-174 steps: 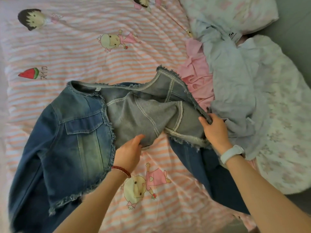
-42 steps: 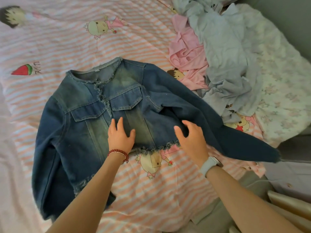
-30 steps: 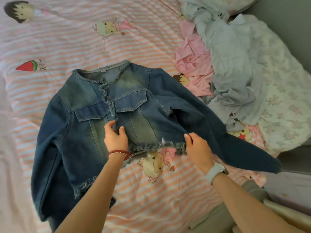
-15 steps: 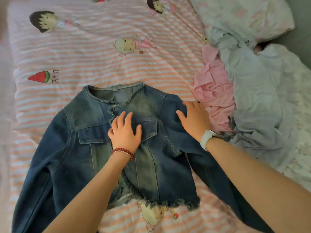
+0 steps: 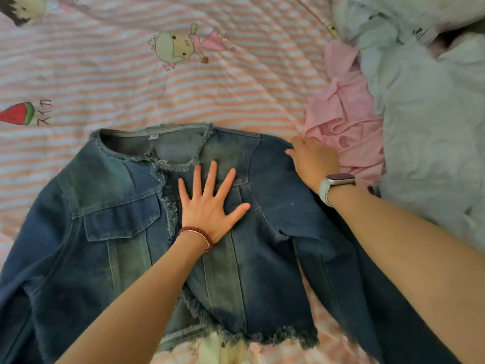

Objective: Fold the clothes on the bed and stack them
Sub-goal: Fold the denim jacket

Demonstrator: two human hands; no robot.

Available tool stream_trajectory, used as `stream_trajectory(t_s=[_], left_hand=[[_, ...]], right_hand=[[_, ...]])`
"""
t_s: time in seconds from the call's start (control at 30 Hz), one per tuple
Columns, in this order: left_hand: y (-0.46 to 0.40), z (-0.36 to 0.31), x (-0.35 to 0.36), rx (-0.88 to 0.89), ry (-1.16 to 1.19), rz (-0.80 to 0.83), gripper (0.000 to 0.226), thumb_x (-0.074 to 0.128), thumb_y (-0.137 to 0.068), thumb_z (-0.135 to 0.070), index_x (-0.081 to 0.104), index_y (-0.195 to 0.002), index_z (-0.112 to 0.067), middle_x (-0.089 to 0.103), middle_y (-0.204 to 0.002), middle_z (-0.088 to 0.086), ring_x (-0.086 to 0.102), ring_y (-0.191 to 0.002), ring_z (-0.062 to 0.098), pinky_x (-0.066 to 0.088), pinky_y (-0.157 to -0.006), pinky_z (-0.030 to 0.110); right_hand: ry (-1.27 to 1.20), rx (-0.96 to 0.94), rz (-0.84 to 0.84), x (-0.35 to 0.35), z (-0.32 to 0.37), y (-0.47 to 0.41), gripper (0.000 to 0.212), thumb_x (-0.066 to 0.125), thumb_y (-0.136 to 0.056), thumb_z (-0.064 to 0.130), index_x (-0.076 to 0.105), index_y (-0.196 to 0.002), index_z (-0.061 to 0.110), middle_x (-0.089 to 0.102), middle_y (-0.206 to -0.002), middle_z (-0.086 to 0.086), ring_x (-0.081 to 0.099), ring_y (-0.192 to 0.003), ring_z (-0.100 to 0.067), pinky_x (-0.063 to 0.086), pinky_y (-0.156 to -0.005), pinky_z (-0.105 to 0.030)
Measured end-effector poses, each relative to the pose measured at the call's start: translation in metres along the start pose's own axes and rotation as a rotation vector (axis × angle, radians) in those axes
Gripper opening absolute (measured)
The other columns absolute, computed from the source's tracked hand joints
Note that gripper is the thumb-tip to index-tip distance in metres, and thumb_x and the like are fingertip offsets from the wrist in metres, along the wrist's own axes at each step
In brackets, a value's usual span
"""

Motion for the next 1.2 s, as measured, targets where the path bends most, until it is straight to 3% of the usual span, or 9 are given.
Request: stream_trajectory(t_s=[0.1,0.2,0.27,0.4,0.6,0.73,0.87,1.03,1.2], left_hand=[[-0.007,0.000,0.005,0.000,-0.038,0.080,0.084,0.001,-0.067,-0.085,-0.011,-0.140,-0.046,-0.011,-0.156,-0.004,-0.012,-0.143,0.028,-0.003,-0.110,0.060],[-0.003,-0.004,-0.002,-0.037,0.022,0.109,0.079,0.023,-0.077,-0.077,-0.001,-0.145,-0.043,-0.010,-0.157,-0.004,-0.014,-0.142,0.027,-0.005,-0.108,0.061],[0.009,-0.016,-0.015,-0.049,0.133,0.041,0.071,0.037,-0.086,-0.063,0.010,-0.146,-0.038,-0.002,-0.157,-0.002,-0.009,-0.143,0.027,-0.005,-0.109,0.062],[0.051,-0.080,-0.039,0.170,0.305,-0.065,0.063,0.023,-0.086,-0.061,0.020,-0.144,-0.036,0.004,-0.155,-0.006,-0.005,-0.144,0.021,-0.006,-0.111,0.055],[0.088,-0.143,-0.022,0.393,0.222,0.063,0.057,0.023,-0.090,-0.063,0.013,-0.142,-0.042,-0.001,-0.154,-0.008,-0.008,-0.143,0.020,-0.003,-0.113,0.051],[0.084,-0.137,-0.002,0.347,0.085,0.190,0.056,0.028,-0.093,-0.055,0.014,-0.145,-0.040,0.001,-0.157,-0.008,-0.008,-0.144,0.019,-0.002,-0.115,0.046],[0.079,-0.135,-0.001,0.312,0.070,0.299,0.050,0.024,-0.097,-0.049,0.020,-0.145,-0.036,0.003,-0.157,-0.008,-0.008,-0.144,0.019,0.000,-0.115,0.044],[0.083,-0.135,-0.026,0.205,0.340,0.312,0.044,0.035,-0.098,-0.036,0.037,-0.141,-0.023,0.016,-0.155,0.002,0.004,-0.144,0.023,0.012,-0.116,0.043],[0.094,-0.115,-0.076,0.058,0.645,0.159,0.035,0.043,-0.097,-0.021,0.051,-0.129,-0.007,0.044,-0.139,0.013,0.034,-0.133,0.021,0.023,-0.108,0.026]], right_hand=[[-0.185,0.148,0.024,0.000,-0.007,0.005,0.034,0.042,-0.097,0.037,0.051,-0.109,0.006,0.059,-0.106,-0.013,0.055,-0.089,-0.032,0.032,-0.064,-0.034],[-0.637,0.238,-0.041,-0.018,-0.017,0.037,0.033,0.049,-0.095,0.031,0.051,-0.119,0.008,0.056,-0.112,-0.005,0.053,-0.102,-0.023,0.043,-0.078,-0.035],[-0.718,0.218,-0.163,-0.036,-0.024,0.078,0.028,0.052,-0.093,0.022,0.053,-0.118,0.008,0.052,-0.103,0.001,0.050,-0.097,-0.018,0.044,-0.083,-0.034],[-0.663,0.327,-0.275,-0.045,-0.044,0.175,0.026,0.058,-0.089,0.011,0.056,-0.113,0.002,0.054,-0.100,-0.006,0.054,-0.093,-0.023,0.045,-0.082,-0.034],[-0.430,0.524,-0.282,-0.041,-0.072,0.266,0.032,0.067,-0.083,0.015,0.058,-0.110,0.001,0.059,-0.102,-0.016,0.055,-0.094,-0.031,0.044,-0.080,-0.038],[-0.398,0.604,-0.004,-0.021,-0.079,0.294,0.039,0.064,-0.084,0.036,0.054,-0.108,0.007,0.057,-0.095,-0.007,0.053,-0.089,-0.025,0.043,-0.076,-0.038],[-0.255,0.505,0.107,-0.018,-0.077,0.314,0.020,0.054,-0.091,0.028,0.058,-0.099,0.011,0.058,-0.096,-0.007,0.054,-0.095,-0.027,0.041,-0.077,-0.036],[-0.438,0.427,-0.081,-0.061,-0.078,0.311,0.012,0.051,-0.092,0.009,0.053,-0.081,0.003,0.051,-0.076,-0.008,0.050,-0.074,-0.027,0.041,-0.065,-0.040],[-0.397,0.423,-0.167,-0.133,-0.086,0.278,0.020,0.036,-0.098,0.022,0.047,-0.099,0.006,0.057,-0.067,-0.013,0.056,-0.063,-0.037,0.034,-0.052,-0.037]])
Point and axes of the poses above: each hand's wrist, its own y-axis away from the middle knuckle, its own x-axis out of the palm, z = x × y, the point moved 6 cm from there along -y, towards the middle knuckle
